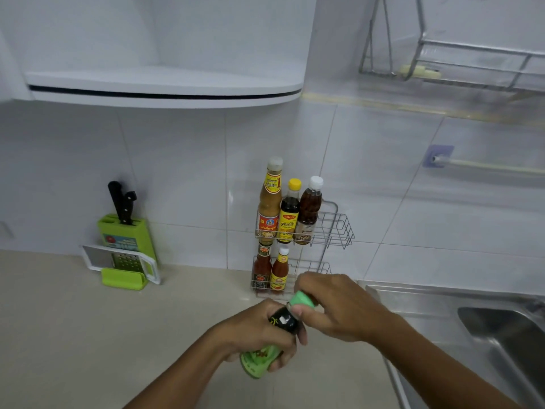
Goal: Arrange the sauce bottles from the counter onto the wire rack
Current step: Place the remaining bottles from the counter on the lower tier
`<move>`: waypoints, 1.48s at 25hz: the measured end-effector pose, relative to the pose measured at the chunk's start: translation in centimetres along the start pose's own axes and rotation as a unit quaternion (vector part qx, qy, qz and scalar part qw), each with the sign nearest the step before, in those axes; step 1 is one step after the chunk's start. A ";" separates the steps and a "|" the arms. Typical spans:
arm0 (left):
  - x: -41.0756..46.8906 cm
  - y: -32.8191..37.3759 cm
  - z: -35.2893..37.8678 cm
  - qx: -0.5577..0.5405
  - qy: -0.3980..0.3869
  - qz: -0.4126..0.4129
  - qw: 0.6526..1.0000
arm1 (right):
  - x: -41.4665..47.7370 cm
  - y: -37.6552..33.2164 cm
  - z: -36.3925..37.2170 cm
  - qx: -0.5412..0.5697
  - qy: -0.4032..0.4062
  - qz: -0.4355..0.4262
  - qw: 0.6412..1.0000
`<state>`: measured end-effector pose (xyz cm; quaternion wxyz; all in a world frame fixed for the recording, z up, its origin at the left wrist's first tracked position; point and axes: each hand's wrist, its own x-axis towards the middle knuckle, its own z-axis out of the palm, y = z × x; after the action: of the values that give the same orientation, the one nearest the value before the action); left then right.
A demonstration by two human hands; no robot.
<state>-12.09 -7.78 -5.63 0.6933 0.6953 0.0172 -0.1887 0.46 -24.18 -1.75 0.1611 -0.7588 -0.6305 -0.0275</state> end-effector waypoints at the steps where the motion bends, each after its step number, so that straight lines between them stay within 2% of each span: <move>1: 0.2 0.1 0.0 0.012 -0.012 -0.005 1.000 | 0.0 0.1 0.8 -0.021 0.011 0.001 1.000; 2: 0.7 0.2 0.1 0.043 0.013 -0.002 0.999 | 0.2 0.1 1.5 -0.017 0.022 0.028 0.999; 3: 1.3 0.2 0.2 0.114 0.079 0.003 0.990 | 0.5 -0.1 1.9 0.012 0.026 0.082 0.996; 4: 1.8 0.1 0.2 0.223 0.164 0.002 0.961 | 1.1 -0.4 2.3 0.072 0.031 0.155 0.985; 5: 2.3 -0.2 0.2 0.371 0.253 -0.009 0.894 | 1.7 -0.9 2.6 0.135 0.029 0.244 0.960; 6: 2.6 -0.6 0.4 0.497 0.328 -0.008 0.803 | 2.0 -1.3 3.0 0.181 0.015 0.329 0.927; 7: 2.9 -1.3 0.9 0.563 0.382 0.021 0.732 | 2.3 -1.7 3.1 0.215 0.001 0.391 0.895; 8: 3.3 -1.9 1.3 0.597 0.405 0.043 0.691 | 2.6 -1.8 3.0 0.246 -0.010 0.433 0.867; 10: 4.4 -2.9 1.5 0.623 0.413 0.079 0.659 | 3.1 -1.6 3.0 0.293 -0.022 0.480 0.827; 12: 5.9 -3.1 1.2 0.635 0.418 0.093 0.643 | 3.4 -0.7 3.5 0.355 -0.023 0.525 0.773; 14: 7.1 -2.6 1.1 0.636 0.408 0.086 0.649 | 3.3 0.5 4.0 0.406 -0.021 0.555 0.726; 16: 7.8 -2.2 0.9 0.610 0.402 0.092 0.677 | 3.1 1.6 4.1 0.416 -0.026 0.548 0.725; 18: 8.0 -1.2 -0.1 0.525 0.412 0.071 0.742 | 2.9 2.9 4.0 0.399 -0.019 0.506 0.765; 20: 8.1 -0.1 -1.3 0.359 0.366 0.055 0.857 | 2.8 4.2 4.0 0.401 -0.009 0.448 0.799; 21: 8.3 0.4 -1.8 0.286 0.328 0.053 0.899 | 2.6 4.6 4.1 0.421 -0.008 0.411 0.808; 23: 8.9 1.3 -2.8 0.235 0.259 0.044 0.936 | 2.4 5.4 4.7 0.477 0.015 0.341 0.809; 25: 9.5 1.1 -4.1 0.238 0.213 0.004 0.948 | 2.3 6.7 5.5 0.512 0.087 0.336 0.786; 27: 9.9 -0.8 -6.2 0.291 0.186 -0.068 0.936 | 2.2 8.6 6.6 0.510 0.165 0.376 0.756; 29: 10.0 -3.6 -9.2 0.316 0.177 -0.176 0.915 | 2.1 10.8 7.9 0.466 0.213 0.427 0.745; 31: 10.1 -6.3 -12.1 0.298 0.204 -0.252 0.898 | 2.1 12.9 9.4 0.414 0.244 0.458 0.748; 32: 10.2 -7.4 -13.2 0.282 0.224 -0.265 0.894 | 2.2 13.7 10.1 0.389 0.257 0.461 0.755; 34: 10.7 -8.8 -14.6 0.243 0.277 -0.258 0.893 | 2.8 14.8 11.5 0.336 0.269 0.458 0.778; 37: 12.2 -9.9 -15.6 0.151 0.332 -0.229 0.903 | 4.2 16.2 13.4 0.273 0.245 0.449 0.815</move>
<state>0.08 4.82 -19.11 0.4722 0.7907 0.3763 -0.1011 14.80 -18.89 -16.82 0.5055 -0.8504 -0.1412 0.0359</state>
